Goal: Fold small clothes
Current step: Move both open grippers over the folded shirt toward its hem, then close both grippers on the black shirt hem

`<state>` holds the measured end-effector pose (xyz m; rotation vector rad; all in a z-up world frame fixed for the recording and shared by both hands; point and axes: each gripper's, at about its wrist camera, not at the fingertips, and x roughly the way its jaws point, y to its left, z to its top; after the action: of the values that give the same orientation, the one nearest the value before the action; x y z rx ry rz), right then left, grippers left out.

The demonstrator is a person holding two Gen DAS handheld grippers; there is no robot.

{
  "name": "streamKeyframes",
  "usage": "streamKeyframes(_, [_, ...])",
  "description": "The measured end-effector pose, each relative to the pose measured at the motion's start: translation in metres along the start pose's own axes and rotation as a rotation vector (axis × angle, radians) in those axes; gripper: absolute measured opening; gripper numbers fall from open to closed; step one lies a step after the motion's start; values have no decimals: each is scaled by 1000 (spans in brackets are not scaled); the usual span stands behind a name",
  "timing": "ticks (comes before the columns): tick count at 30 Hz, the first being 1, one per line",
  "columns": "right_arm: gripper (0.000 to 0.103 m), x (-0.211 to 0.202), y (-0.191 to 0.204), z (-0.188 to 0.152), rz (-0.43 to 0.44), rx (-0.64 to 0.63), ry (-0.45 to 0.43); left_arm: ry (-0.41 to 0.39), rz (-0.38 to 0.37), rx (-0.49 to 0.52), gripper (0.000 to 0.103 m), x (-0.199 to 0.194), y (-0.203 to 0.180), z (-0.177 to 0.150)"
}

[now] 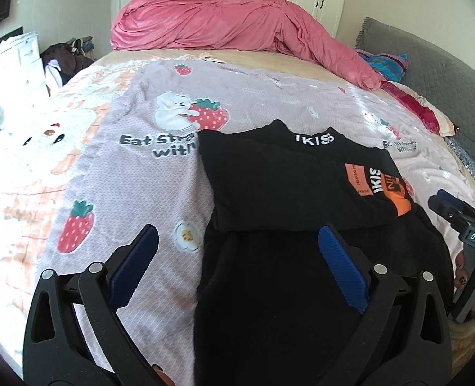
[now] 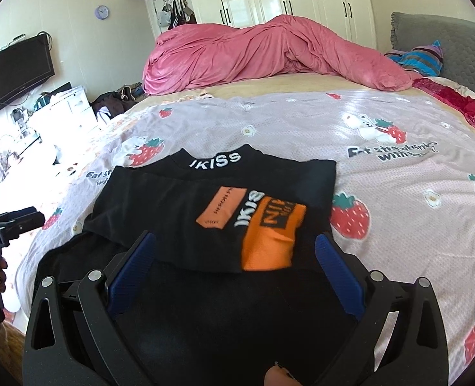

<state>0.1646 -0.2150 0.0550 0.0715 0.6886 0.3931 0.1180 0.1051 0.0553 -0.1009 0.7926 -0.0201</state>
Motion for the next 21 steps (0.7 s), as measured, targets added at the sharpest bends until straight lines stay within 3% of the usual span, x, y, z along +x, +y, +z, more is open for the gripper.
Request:
streamKeyframes(12, [98, -20, -8, -23, -30, 29, -3, -7, 13, -40, 93, -28, 26, -38])
streamKeyframes(21, [98, -29, -5, -39, -64, 24, 6, 10, 18, 7, 94, -35, 15, -66])
